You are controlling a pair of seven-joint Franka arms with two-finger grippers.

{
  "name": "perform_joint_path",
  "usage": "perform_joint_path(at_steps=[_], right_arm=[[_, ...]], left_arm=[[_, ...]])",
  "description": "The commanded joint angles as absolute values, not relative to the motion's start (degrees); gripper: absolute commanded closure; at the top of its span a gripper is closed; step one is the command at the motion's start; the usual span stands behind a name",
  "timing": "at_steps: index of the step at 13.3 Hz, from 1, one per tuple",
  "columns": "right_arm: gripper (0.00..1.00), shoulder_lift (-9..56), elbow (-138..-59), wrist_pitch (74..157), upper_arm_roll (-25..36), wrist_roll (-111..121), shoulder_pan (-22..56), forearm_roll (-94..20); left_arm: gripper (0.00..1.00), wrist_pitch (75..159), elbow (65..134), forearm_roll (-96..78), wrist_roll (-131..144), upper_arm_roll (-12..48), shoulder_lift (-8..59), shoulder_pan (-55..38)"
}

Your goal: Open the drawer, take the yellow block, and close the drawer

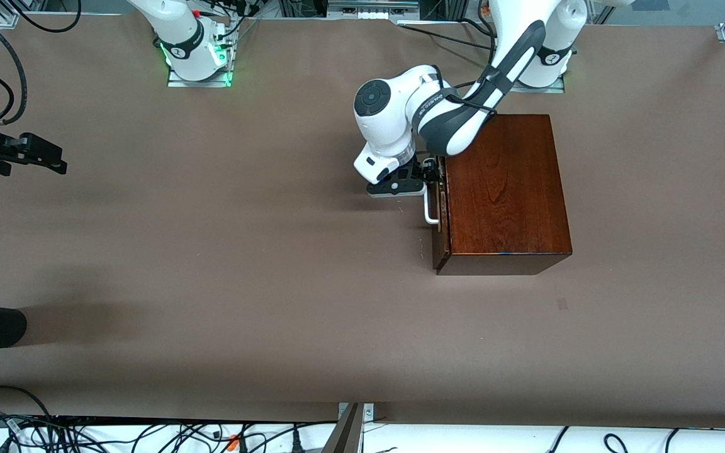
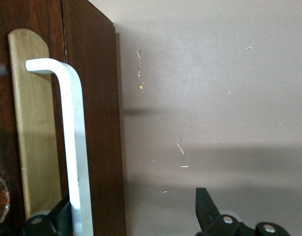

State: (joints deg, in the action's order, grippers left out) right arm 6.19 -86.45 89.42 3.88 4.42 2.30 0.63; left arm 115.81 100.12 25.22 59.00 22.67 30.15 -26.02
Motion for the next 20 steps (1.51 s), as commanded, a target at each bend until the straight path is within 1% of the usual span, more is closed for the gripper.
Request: perform_joint_path(at_steps=[1,6,13,20], right_arm=[[0.00,5.8,-86.5,89.4,3.2,4.1,1.8,1.0],[0.00,5.8,-86.5,89.4,3.2,4.1,1.8,1.0],[0.00,5.8,-86.4,89.3,3.3,4.0,1.7,0.9],[0.00,5.7,-86.4,89.5,3.3,4.2,1.6,0.8]], left_arm=[[0.00,118.8,99.8,26.1,60.5,22.9,30.8,-26.5],[0.00,119.6,98.1,23.5,61.2,23.0,30.8,-27.2],[0.00,124.5,98.0,19.4,61.3,23.0,30.9,-27.9],[0.00,126.3,97.8,17.1,61.3,23.0,30.8,-28.3]])
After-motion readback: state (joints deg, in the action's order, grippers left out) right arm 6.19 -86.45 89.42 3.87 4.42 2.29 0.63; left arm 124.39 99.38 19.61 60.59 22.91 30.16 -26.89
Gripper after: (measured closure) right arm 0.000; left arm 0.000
